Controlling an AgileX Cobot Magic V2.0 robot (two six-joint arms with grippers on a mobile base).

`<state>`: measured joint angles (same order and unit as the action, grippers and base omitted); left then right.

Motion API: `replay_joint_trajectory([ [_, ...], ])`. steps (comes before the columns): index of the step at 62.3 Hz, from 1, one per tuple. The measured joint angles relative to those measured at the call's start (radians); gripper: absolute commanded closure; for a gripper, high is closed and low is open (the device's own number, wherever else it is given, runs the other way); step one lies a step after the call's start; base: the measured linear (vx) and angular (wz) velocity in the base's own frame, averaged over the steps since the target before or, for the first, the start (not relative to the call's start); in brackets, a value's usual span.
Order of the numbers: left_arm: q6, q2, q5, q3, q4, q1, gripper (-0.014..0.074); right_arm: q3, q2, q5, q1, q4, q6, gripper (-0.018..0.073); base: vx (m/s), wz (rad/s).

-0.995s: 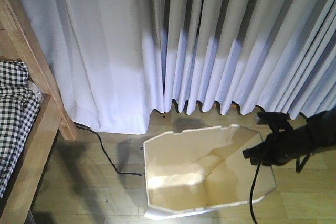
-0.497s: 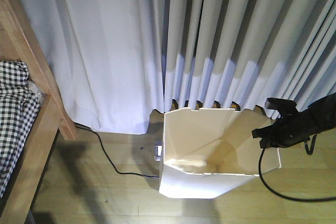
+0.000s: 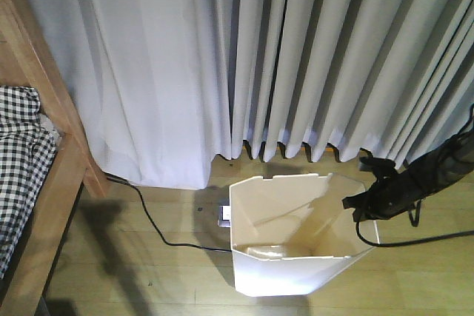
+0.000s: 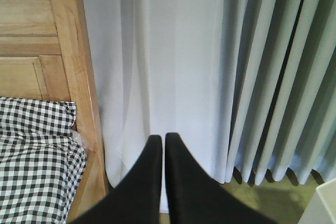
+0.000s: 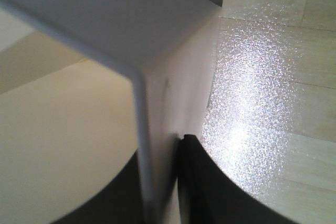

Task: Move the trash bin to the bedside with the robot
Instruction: 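Lower the held bin onto the floor next to the bed, then open the right gripper and lift it away from the bin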

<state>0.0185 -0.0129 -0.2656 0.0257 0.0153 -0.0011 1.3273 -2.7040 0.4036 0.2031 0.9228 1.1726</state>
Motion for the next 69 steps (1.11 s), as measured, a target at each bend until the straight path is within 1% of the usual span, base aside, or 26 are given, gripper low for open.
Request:
replay_joint_trajectory([
  [7,0.0,0.0,0.0,0.0,0.0,0.0,0.0603,0.067,-0.078,0.0,0.0,0.0,-0.012,0.0496,0.0,0.0],
  [16,0.0,0.0,0.0,0.0,0.0,0.0,0.0603,0.158,-0.181,0.011,0.0,-0.002,-0.078,0.0486,0.0,0.0],
  [25,0.0,0.0,0.0,0.0,0.0,0.0,0.0603,0.256,-0.263,0.053,0.0,-0.027,-0.121,0.0458,0.0,0.0],
  [37,0.0,0.0,0.0,0.0,0.0,0.0,0.0603,0.357,-0.332,0.09,0.0,-0.063,-0.146,0.0423,0.0,0.0],
  [47,0.0,0.0,0.0,0.0,0.0,0.0,0.0603,0.43,-0.38,0.099,-0.015,-0.137,-0.189,0.0416,0.0,0.0],
  [57,0.0,0.0,0.0,0.0,0.0,0.0,0.0603,0.511,-0.415,0.135,-0.059,-0.248,-0.288,0.0407,0.0,0.0],
  [62,0.0,0.0,0.0,0.0,0.0,0.0,0.0603,0.553,-0.438,0.165,-0.081,-0.276,-0.343,0.0399,0.0,0.0],
  [69,0.0,0.0,0.0,0.0,0.0,0.0,0.0603,0.603,-0.477,0.212,-0.088,-0.284,-0.396,0.0375,0.0,0.0],
])
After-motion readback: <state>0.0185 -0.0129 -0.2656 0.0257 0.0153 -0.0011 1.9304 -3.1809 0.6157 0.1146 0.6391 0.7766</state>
